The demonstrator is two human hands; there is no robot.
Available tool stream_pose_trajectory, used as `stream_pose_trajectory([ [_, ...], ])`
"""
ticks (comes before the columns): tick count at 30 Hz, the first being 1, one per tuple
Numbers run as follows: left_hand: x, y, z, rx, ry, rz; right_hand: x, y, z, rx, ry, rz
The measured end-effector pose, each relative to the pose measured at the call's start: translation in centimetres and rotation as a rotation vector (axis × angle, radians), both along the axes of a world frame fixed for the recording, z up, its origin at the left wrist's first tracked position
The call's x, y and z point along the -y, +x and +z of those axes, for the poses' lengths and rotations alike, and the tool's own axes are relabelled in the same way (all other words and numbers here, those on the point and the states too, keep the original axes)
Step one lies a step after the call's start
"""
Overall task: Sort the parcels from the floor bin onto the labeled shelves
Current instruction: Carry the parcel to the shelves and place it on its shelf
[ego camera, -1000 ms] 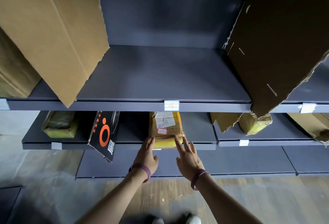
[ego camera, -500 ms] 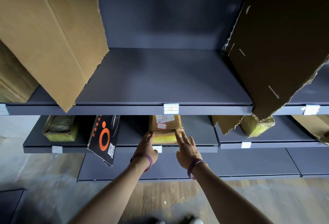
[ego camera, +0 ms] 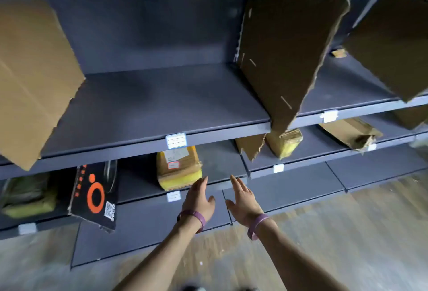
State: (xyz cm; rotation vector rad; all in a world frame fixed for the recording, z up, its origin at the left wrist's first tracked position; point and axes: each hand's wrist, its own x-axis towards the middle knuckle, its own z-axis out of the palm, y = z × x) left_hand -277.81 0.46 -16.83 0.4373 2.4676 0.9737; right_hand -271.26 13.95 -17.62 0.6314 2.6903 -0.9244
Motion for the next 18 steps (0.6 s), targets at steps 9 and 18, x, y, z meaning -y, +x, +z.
stream_pose_trajectory([
  [9, -14.4, 10.6, 5.0, -0.061, 0.208, -0.386, -11.6, 15.2, 4.5, -0.161, 0.036, -0.494],
  [18, -30.1, 27.7, 7.8, -0.036, 0.232, -0.688, -23.0, 34.3, 6.5, -0.283, 0.053, -0.840],
])
